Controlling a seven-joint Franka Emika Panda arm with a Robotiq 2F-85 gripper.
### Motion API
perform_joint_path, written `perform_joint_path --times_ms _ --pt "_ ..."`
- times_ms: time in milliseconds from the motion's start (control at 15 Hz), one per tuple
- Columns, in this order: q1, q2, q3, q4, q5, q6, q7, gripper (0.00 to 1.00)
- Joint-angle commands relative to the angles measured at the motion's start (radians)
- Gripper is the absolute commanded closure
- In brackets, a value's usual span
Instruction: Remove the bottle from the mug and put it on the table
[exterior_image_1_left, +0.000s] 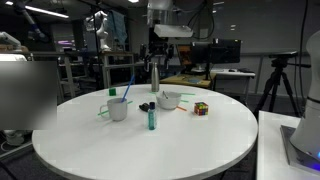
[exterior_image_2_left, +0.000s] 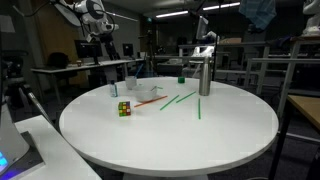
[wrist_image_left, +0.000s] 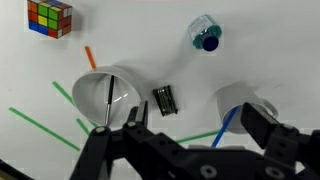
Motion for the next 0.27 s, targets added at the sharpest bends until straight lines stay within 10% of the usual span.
perform_joint_path --times_ms 0,200 --pt "-0.043 -0.095 0.049 -0.023 -0.044 -0.053 0.05 0.0" --pt "-0.061 -0.127 0.076 -0.022 -0.046 -0.058 0.035 0.0"
